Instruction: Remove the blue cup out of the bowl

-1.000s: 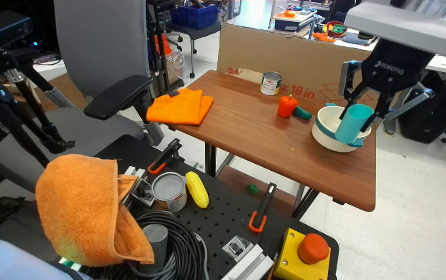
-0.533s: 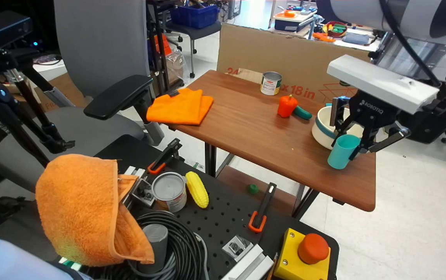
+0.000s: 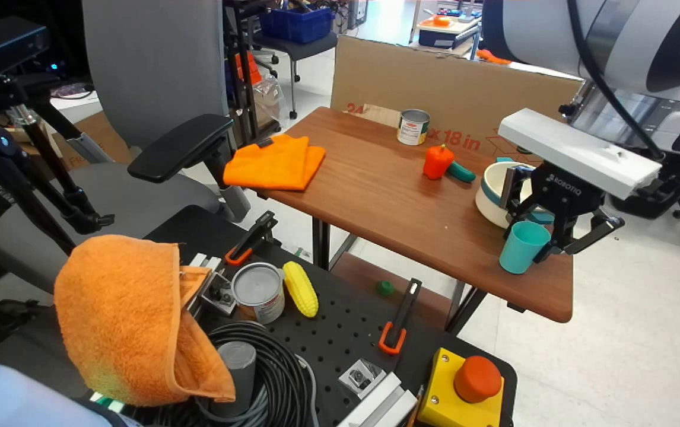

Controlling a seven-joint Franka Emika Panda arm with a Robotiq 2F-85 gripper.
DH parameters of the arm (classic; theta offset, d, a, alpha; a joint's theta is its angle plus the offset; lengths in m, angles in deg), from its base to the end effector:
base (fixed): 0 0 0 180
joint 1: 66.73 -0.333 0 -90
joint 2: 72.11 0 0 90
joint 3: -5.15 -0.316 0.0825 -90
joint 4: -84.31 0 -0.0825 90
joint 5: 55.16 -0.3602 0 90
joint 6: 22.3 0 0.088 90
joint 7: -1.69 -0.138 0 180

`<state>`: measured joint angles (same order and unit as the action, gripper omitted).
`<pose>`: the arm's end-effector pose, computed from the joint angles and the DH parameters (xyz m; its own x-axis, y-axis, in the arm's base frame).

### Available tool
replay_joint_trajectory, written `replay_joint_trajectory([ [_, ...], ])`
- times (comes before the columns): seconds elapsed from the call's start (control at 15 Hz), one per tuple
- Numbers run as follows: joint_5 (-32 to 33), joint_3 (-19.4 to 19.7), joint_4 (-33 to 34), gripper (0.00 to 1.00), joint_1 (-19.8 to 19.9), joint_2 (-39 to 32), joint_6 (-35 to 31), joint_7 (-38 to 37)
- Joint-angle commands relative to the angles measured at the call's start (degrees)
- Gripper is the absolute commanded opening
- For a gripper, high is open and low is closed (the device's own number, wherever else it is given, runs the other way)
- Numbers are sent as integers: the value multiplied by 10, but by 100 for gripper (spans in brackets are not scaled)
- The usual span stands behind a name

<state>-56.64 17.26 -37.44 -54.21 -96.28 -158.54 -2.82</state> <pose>0.4899 -0.2266 0.1895 0.8558 -0.4946 -0.1518 -0.4875 -0.8691 0.0835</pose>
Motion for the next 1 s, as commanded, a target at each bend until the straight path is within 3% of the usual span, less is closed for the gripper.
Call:
replay_joint_trajectory([
  [0.0, 9, 1, -6, 81, 2, 7, -2, 13],
  [0.2, 13, -2, -39, 99, 6, 54, 28, 54],
  [0.47, 1, -5, -100, 100, 8, 169, 51, 99],
  [0.53, 6, -2, -50, 100, 3, 85, 34, 72],
  [0.67, 6, -2, -60, 100, 2, 113, 40, 73],
  [0.93, 6, -3, -57, 100, 3, 90, 38, 72],
])
